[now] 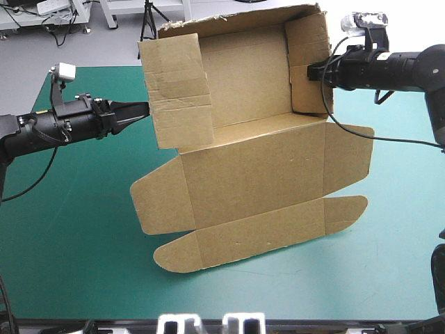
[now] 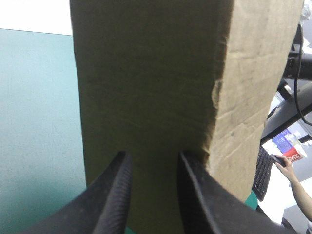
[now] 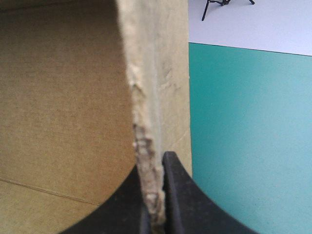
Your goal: Fold the box
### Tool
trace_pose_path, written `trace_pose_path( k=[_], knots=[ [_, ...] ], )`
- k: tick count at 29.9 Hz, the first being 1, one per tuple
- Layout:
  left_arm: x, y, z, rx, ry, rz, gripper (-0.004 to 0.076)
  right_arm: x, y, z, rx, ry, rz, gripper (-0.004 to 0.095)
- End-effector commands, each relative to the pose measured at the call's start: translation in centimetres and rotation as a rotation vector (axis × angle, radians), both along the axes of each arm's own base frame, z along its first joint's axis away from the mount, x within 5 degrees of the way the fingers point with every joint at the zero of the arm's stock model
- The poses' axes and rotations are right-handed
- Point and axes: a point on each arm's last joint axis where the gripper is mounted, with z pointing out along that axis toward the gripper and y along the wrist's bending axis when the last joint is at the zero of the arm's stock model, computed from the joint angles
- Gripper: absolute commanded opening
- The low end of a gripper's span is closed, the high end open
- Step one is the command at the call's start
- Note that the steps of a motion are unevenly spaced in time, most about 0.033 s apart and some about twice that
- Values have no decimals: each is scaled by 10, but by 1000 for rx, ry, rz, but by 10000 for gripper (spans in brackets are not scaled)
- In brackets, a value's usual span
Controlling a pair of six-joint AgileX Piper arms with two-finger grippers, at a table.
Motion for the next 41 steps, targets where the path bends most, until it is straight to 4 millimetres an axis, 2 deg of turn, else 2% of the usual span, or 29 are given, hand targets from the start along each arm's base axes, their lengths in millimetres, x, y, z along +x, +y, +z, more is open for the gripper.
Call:
trace_pose_path(
  k=[1, 8, 18, 28, 38, 41],
  knots=[
    [-17, -9, 21, -66, -52, -90, 237, -7, 0, 23, 95, -85, -23, -16],
    [-17, -9, 21, -66, -52, -90, 237, 1, 3, 16, 134, -59, -4, -17],
    [-16, -8, 21, -61, -62, -79, 237, 0, 8, 15, 152, -44, 44, -17],
    [-13, -6, 19, -30, -68, -43, 237, -9, 47, 9, 61, -34, 129, -11],
    [-6, 1, 8, 79, -7, 64, 237, -13, 58, 7, 35, -20, 149, -10],
    [-7, 1, 7, 87, -2, 54, 273, -13, 60, 5, 12, -13, 138, -10]
  ],
)
